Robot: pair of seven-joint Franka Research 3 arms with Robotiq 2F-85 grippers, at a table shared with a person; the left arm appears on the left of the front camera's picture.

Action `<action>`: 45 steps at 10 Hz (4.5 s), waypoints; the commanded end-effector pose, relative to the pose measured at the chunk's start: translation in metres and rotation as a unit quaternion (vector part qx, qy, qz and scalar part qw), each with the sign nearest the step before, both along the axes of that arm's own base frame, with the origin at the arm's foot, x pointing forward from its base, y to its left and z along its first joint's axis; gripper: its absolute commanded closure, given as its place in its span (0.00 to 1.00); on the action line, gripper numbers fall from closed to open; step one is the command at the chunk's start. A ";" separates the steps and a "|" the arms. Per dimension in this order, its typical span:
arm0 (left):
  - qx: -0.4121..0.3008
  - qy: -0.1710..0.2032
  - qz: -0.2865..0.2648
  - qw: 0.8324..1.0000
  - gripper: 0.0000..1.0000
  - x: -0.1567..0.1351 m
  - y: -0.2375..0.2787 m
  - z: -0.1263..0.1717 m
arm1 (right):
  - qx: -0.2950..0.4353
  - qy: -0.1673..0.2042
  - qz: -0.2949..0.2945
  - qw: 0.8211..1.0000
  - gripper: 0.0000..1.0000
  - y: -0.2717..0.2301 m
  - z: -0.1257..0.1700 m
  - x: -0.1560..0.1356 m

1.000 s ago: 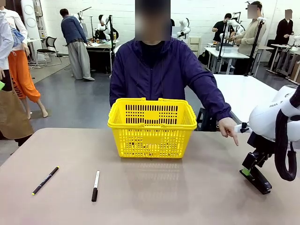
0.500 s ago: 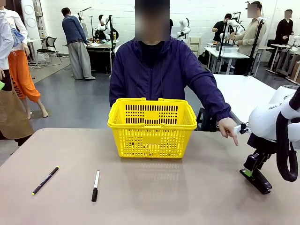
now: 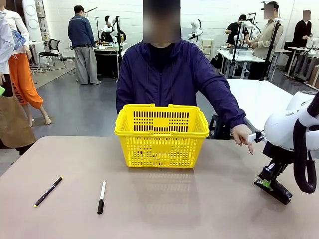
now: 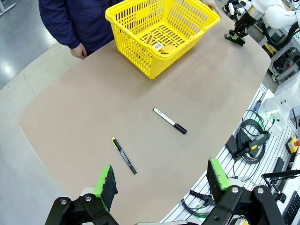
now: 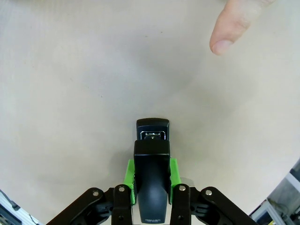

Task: Place the items the person wants into the basket.
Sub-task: Pick up the item the person points to and place it in the Market Basket.

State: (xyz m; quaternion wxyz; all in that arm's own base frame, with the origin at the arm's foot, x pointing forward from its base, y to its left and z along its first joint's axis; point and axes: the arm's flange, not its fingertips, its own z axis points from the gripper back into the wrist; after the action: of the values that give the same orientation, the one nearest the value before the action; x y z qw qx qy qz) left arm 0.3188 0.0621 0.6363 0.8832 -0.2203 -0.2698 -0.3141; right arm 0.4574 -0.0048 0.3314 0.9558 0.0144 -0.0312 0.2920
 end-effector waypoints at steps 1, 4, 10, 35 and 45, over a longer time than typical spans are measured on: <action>-0.003 -0.001 -0.001 1.000 0.00 -0.001 0.001 -0.001 | -0.022 0.009 -0.009 1.000 1.00 0.002 0.002 0.003; -0.003 -0.001 -0.001 1.000 0.00 -0.001 0.001 -0.001 | -0.015 0.003 -0.020 1.000 0.87 0.005 0.026 -0.006; -0.003 -0.001 -0.001 1.000 0.00 -0.001 0.001 -0.001 | -0.019 -0.046 -0.062 0.997 0.80 0.022 0.218 -0.023; -0.003 -0.001 -0.001 1.000 0.00 -0.001 0.001 -0.001 | 0.046 -0.069 0.314 0.946 0.68 0.302 0.258 0.158; -0.003 -0.001 -0.001 1.000 0.00 -0.001 0.001 -0.001 | 0.032 -0.025 0.338 0.940 0.68 0.345 0.191 0.162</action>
State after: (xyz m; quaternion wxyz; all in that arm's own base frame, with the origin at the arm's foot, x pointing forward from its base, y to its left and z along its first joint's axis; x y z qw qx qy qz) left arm 0.3187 0.0620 0.6363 0.8833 -0.2200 -0.2698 -0.3140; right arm 0.6206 0.3391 0.5213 0.7994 0.0491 -0.0508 0.5966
